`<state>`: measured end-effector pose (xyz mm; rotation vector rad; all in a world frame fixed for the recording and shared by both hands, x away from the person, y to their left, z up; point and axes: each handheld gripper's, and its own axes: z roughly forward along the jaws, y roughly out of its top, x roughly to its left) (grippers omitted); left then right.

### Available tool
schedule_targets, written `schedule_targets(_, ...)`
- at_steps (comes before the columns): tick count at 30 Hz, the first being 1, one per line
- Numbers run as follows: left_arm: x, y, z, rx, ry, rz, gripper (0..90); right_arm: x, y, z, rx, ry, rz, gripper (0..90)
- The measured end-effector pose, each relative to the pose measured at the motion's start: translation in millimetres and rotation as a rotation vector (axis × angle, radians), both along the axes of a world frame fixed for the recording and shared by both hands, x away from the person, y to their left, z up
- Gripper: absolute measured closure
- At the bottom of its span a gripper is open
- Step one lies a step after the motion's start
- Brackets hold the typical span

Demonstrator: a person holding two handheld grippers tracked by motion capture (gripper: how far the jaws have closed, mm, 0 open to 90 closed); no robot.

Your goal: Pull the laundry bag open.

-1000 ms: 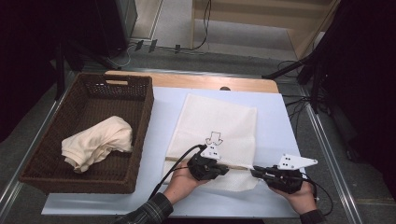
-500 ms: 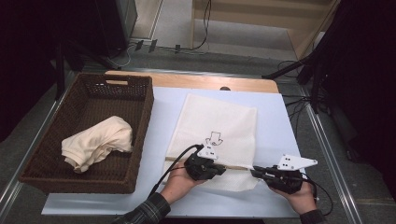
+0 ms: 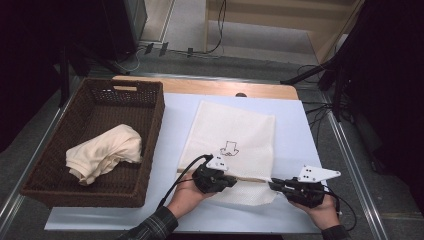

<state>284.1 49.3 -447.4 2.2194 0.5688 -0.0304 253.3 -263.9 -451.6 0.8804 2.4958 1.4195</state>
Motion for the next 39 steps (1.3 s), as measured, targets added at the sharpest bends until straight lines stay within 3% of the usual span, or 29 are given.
schedule_targets(4, 0.1, 4.5, 0.6, 0.009, 0.000, 0.010, 87.5, 0.5, -0.1, -0.2, 0.005, 0.014, 0.000, 82.3)
schedule_targets(8, 0.4, 8.5, 0.0, 0.013, 0.002, 0.013, 87.5, 2.1, 0.6, -2.3, 0.030, 0.069, 0.014, 81.6)
schedule_targets(15, 0.9, 13.9, 0.2, 0.014, 0.002, 0.026, 87.5, 0.0, 1.6, -1.7, 0.026, 0.049, -0.009, 81.6)
schedule_targets(19, 0.2, 18.2, 0.9, 0.018, -0.001, 0.035, 87.5, -1.9, 4.4, -0.2, -0.004, 0.020, -0.018, 81.6)
schedule_targets(24, -0.3, 22.7, 1.7, 0.023, 0.000, 0.042, 87.6, -2.6, 3.6, 1.2, 0.007, 0.010, -0.033, 81.6)
schedule_targets(27, -0.9, 25.7, 1.5, 0.025, -0.002, 0.048, 87.5, 0.1, 2.6, 0.2, 0.014, 0.035, -0.024, 81.8)
schedule_targets(39, -1.7, 32.7, 3.9, 0.026, -0.011, 0.062, 87.6, 0.3, 5.2, -0.4, 0.020, 0.030, -0.018, 81.8)
